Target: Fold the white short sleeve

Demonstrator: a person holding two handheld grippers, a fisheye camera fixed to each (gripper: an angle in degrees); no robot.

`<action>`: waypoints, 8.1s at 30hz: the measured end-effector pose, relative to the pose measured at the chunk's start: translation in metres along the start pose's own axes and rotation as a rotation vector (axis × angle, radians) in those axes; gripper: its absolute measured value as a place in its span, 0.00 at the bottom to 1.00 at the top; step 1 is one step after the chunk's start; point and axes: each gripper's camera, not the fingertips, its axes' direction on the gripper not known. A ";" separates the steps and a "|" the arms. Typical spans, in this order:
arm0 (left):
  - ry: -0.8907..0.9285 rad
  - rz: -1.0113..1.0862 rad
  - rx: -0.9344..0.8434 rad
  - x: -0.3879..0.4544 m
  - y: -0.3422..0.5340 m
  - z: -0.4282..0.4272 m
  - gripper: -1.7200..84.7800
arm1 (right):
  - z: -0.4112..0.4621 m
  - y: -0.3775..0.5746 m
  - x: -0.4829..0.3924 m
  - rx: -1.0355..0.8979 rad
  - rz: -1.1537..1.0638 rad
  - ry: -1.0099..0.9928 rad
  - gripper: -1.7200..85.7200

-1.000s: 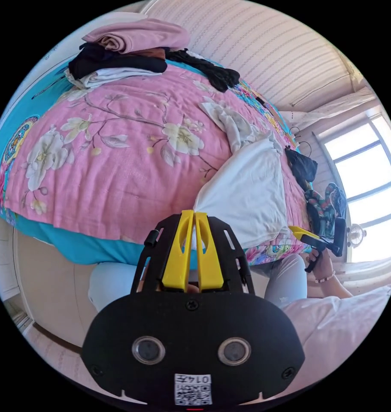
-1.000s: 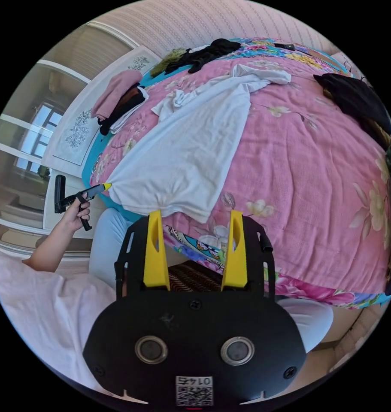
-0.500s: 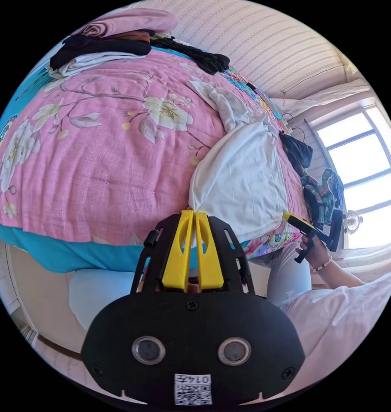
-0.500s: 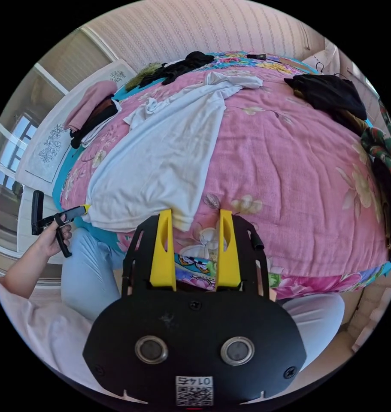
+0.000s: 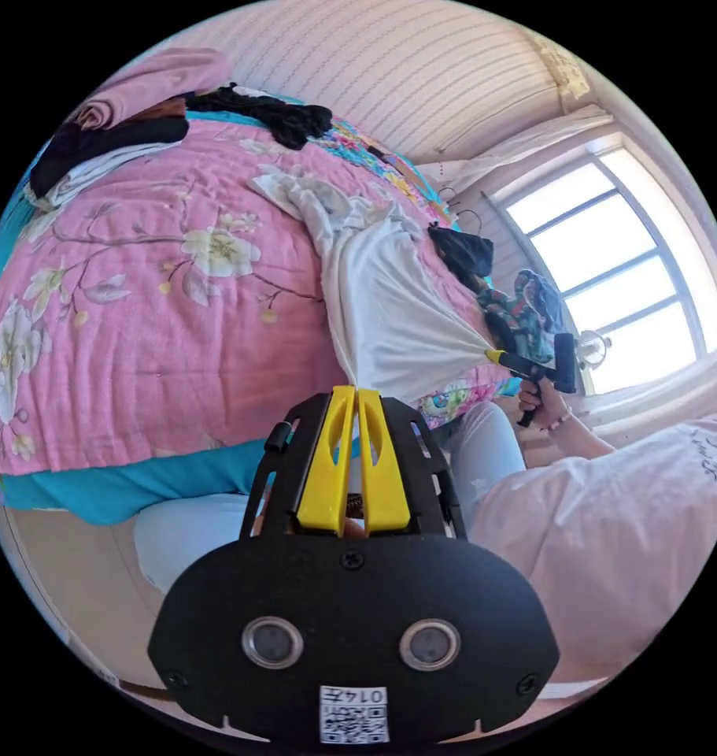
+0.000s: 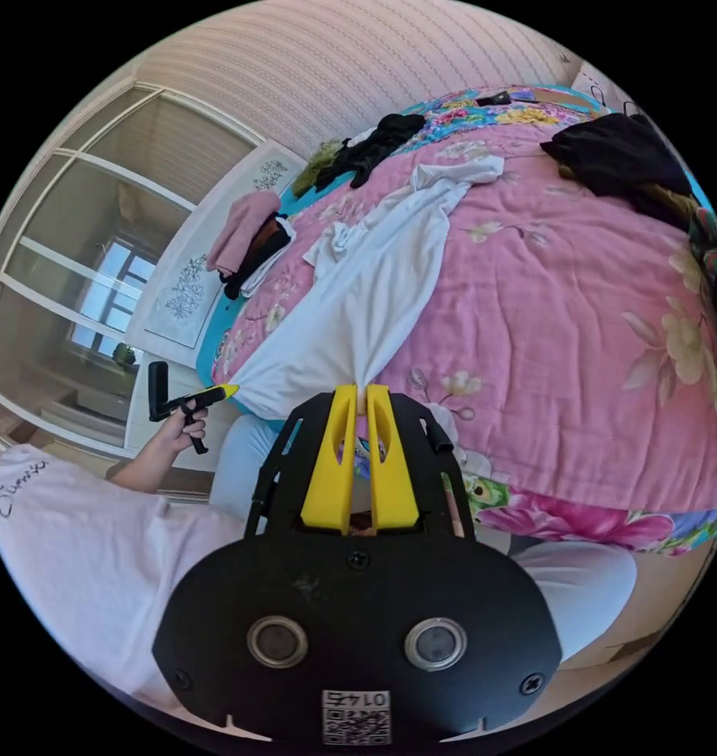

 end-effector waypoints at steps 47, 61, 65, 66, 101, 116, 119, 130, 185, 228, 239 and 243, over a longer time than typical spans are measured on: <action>-0.150 -0.164 -0.004 -0.024 0.003 -0.040 0.01 | -0.073 0.028 0.086 0.041 0.234 -0.208 0.03; -0.147 -0.293 0.009 -0.075 -0.021 -0.019 0.02 | -0.061 -0.010 0.089 0.040 0.179 -0.138 0.07; -0.168 -0.273 0.079 -0.072 -0.016 -0.032 0.07 | -0.068 -0.019 0.093 0.076 0.154 -0.098 0.10; -0.169 -0.271 0.079 -0.071 -0.013 -0.033 0.08 | -0.067 -0.019 0.094 0.068 0.152 -0.080 0.10; -0.105 -0.161 -0.268 -0.101 -0.018 0.006 0.01 | -0.084 -0.003 0.142 -0.191 0.312 -0.074 0.02; -0.296 -0.239 -0.385 -0.123 -0.033 0.090 0.04 | 0.009 -0.022 0.130 -0.472 0.375 0.194 0.03; -0.348 -0.225 -0.381 -0.117 -0.034 0.091 0.07 | 0.008 -0.026 0.124 -0.492 0.337 0.230 0.04; -0.342 -0.194 -0.106 -0.080 -0.044 0.062 0.05 | -0.037 -0.010 0.101 -0.357 0.276 0.282 0.09; -0.226 0.277 -0.201 0.028 -0.647 0.569 0.01 | -0.077 -0.347 0.172 0.141 0.193 -0.155 0.08; -0.249 0.584 -0.115 0.113 -0.652 0.536 0.07 | -0.002 -0.418 0.124 0.342 0.370 0.022 0.02; -0.285 0.283 0.157 -0.034 -0.520 0.275 0.07 | 0.046 -0.419 0.017 0.238 -0.004 0.183 0.08; -0.461 0.007 0.183 -0.107 -0.463 0.200 0.03 | 0.096 -0.459 -0.057 0.127 -0.256 0.156 0.08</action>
